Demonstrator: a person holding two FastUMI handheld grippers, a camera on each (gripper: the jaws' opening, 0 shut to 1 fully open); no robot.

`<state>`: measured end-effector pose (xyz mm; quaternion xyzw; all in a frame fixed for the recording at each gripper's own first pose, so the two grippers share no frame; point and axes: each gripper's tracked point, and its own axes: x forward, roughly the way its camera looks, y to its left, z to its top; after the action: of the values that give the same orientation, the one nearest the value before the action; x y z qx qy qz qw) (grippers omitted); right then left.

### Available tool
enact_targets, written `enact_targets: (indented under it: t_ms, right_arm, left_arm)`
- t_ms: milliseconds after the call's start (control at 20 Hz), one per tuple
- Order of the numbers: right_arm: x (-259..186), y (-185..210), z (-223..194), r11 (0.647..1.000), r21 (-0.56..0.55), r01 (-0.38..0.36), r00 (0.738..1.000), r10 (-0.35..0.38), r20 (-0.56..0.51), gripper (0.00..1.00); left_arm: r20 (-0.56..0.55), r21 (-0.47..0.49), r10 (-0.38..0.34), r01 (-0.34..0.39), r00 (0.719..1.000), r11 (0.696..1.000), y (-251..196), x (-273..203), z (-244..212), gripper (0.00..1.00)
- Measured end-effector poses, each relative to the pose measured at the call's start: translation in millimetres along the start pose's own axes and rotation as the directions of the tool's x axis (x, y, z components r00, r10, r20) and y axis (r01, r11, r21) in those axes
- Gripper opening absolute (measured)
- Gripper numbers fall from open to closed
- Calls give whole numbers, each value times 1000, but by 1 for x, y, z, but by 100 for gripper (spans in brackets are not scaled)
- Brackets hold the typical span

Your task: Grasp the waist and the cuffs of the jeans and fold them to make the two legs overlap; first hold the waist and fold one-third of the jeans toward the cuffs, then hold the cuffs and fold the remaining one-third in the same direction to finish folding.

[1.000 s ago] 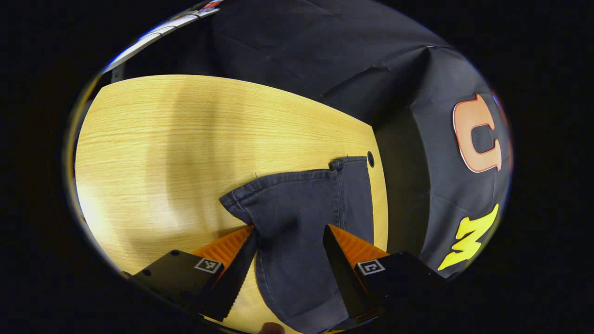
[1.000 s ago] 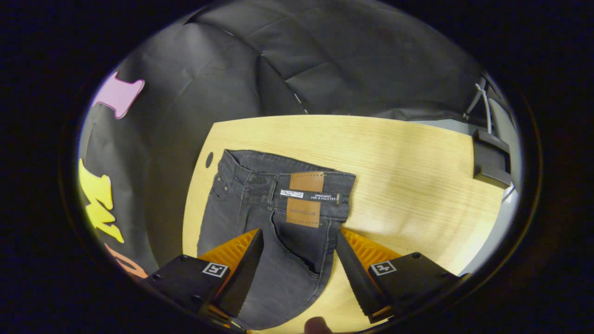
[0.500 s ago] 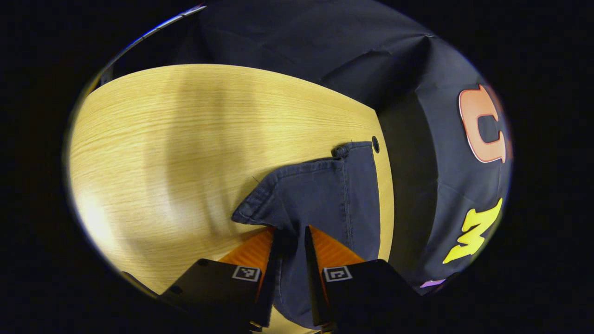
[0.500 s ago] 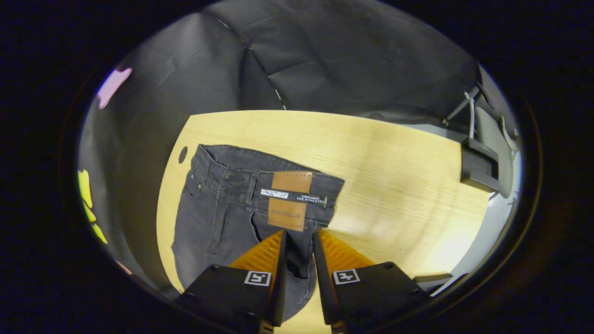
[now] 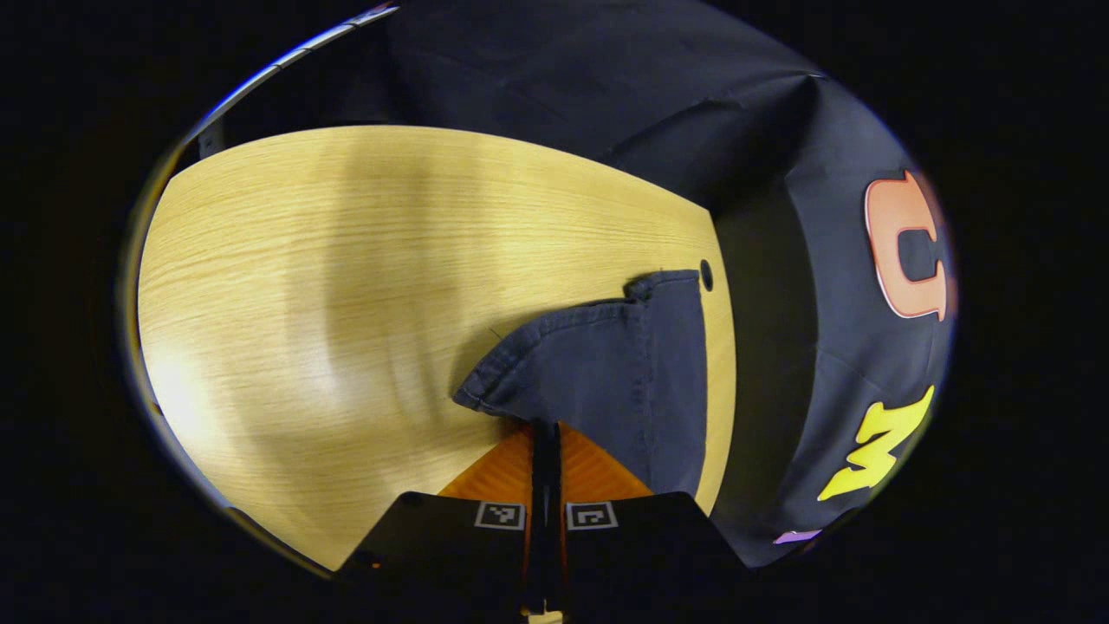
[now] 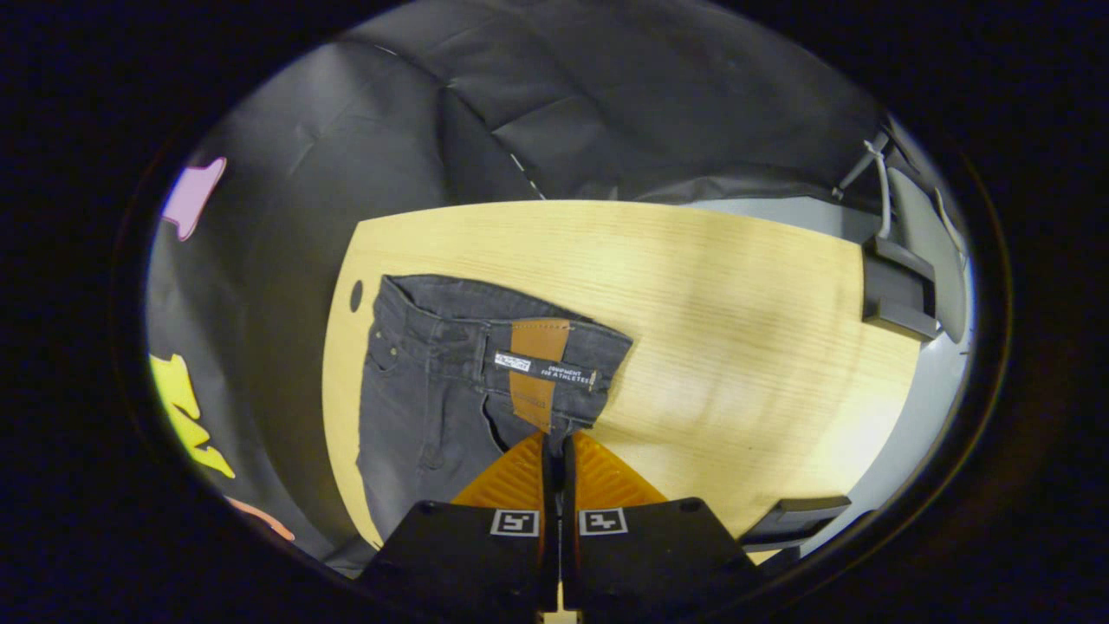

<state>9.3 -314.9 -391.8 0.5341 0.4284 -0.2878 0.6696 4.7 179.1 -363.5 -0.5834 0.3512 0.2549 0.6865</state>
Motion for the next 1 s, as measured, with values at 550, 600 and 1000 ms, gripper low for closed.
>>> enact_targets:
  t_ms: [550,600,1000]
  right_arm:
    - [-81,93,3,974,36,-225,974,224,18,2]
    - [-78,101,6,973,30,-227,974,227,13,2]
    - [-35,156,33,981,-11,-195,981,194,-27,2]
  left_arm:
    - [-10,-25,-107,106,994,994,-87,-56,17,3]
    - [-16,-21,-103,102,995,995,-93,-54,21,4]
    - [-101,-77,-29,22,994,997,-127,3,46,4]
